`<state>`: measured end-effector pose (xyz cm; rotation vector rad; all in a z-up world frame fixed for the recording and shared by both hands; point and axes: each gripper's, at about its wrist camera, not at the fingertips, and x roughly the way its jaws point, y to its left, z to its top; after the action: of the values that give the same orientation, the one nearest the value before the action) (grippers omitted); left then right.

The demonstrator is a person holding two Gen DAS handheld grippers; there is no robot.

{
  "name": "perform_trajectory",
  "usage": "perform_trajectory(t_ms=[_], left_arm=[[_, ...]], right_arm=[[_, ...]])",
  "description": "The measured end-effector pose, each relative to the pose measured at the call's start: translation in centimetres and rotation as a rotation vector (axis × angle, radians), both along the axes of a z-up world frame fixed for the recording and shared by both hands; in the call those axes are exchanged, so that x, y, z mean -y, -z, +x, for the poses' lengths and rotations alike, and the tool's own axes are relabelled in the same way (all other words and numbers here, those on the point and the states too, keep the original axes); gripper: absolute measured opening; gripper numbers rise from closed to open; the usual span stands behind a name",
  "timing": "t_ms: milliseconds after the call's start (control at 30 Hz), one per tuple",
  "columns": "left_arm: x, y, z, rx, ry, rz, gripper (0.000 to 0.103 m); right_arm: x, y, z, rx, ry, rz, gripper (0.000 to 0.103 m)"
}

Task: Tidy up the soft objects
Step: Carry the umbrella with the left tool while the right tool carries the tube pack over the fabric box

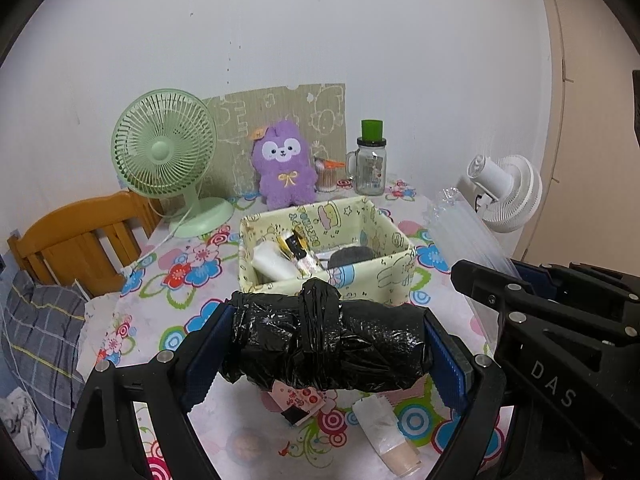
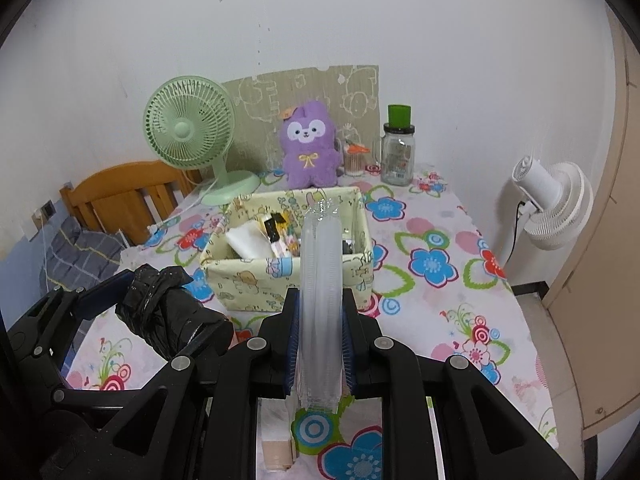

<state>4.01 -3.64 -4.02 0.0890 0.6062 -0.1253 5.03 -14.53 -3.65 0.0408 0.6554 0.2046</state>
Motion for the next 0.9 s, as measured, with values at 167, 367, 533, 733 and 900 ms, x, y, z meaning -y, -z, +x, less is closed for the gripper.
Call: perform_trajectory(t_ms=[167,367,533,733,900], left_arm=[[0.1,-0.6,0.2,0.014,-0.003,0.001,0.090],[0.1,-1.0,0.6,0.021,-0.005,0.000,0.089],[0.0,-1.4,1.3,0.026,-0.006,0.000,0.089],[0.0,-1.9,2.2,0.032,-0.001,-0.003,0.089],[-0.1,-2.3,2.9,0.037,0.000,-0.003,0.089]], right_arm=[[0.1,-0.6,0.1,0.013,0.000,-0.001,0.021],[0.1,-1.1,0.7,0.018,-0.001,0.002,0.021],[0.1,-1.4,1.3,0.021,-0.002,0.008,0.021],[-0.1,-2.1,2.2,0.031,0.002,0.003,0.021],[-0.1,-2.3,3.2,0.031,0.006,0.005,0.021]])
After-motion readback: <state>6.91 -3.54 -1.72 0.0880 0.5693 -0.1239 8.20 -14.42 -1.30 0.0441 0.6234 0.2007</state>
